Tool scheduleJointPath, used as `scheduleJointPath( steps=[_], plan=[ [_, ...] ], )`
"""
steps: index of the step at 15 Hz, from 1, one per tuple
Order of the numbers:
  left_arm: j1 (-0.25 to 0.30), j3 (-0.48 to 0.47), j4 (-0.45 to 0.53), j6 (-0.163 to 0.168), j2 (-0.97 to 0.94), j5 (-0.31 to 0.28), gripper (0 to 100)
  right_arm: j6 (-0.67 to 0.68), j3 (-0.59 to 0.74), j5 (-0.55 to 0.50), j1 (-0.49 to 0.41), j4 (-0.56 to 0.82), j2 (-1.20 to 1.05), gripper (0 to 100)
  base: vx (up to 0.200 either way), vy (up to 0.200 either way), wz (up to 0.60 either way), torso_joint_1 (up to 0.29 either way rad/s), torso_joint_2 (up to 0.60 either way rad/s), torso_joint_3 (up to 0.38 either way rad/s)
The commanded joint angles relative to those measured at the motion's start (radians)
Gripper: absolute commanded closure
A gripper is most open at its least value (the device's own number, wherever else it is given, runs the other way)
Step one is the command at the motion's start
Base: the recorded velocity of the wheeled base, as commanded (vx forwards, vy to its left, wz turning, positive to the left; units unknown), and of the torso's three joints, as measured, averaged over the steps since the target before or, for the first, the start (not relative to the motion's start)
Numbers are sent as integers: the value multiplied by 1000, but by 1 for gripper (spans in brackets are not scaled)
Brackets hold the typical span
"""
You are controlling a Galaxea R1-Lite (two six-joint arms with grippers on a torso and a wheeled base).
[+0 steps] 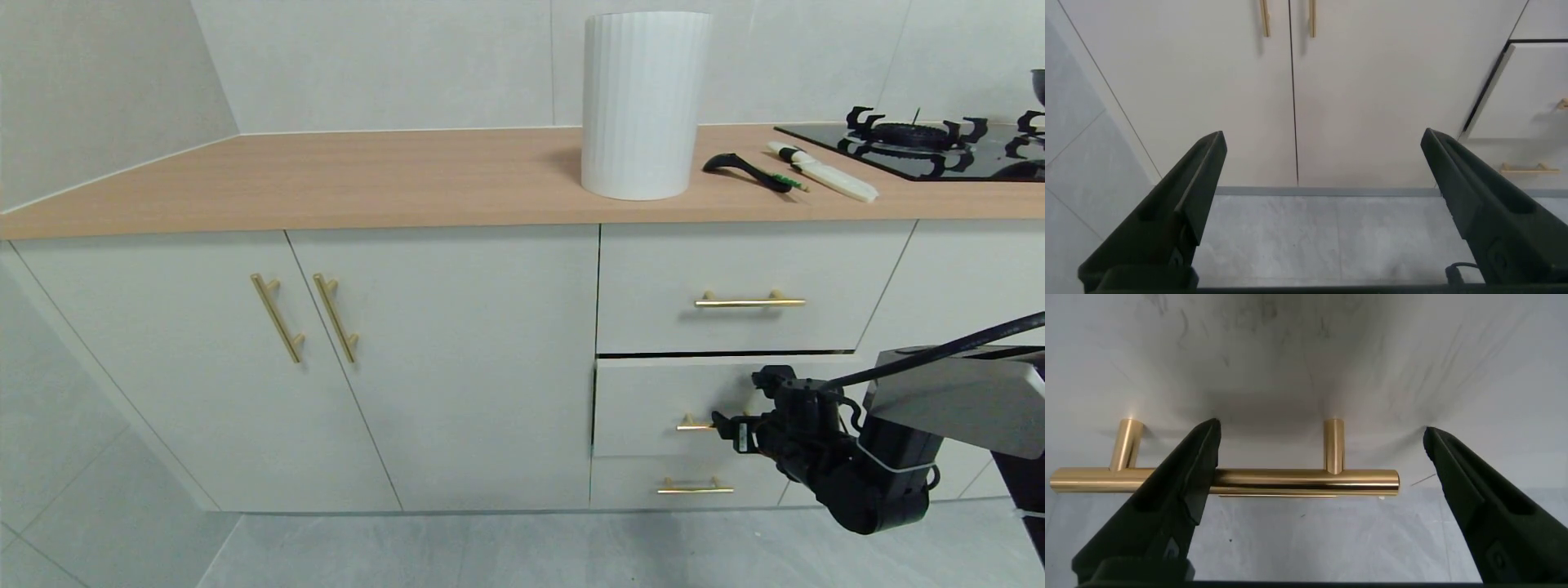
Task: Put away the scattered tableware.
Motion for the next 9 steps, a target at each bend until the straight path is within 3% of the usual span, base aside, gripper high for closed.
scheduleJointPath(
  steps=[1, 4, 9],
  plan=[
    [0, 0, 0, -1, 1, 0, 0, 0, 14, 0, 0, 0, -9, 0, 0, 0, 0, 0, 0, 0],
    [0, 0, 0, -1, 1, 0, 0, -2, 84, 13, 2, 125, -161, 0, 0, 0, 0, 0, 0, 0],
    [0, 0, 0, -1, 1, 0, 0, -8, 129, 120, 33, 507, -547, 0, 0, 0, 0, 0, 0, 0]
  ],
)
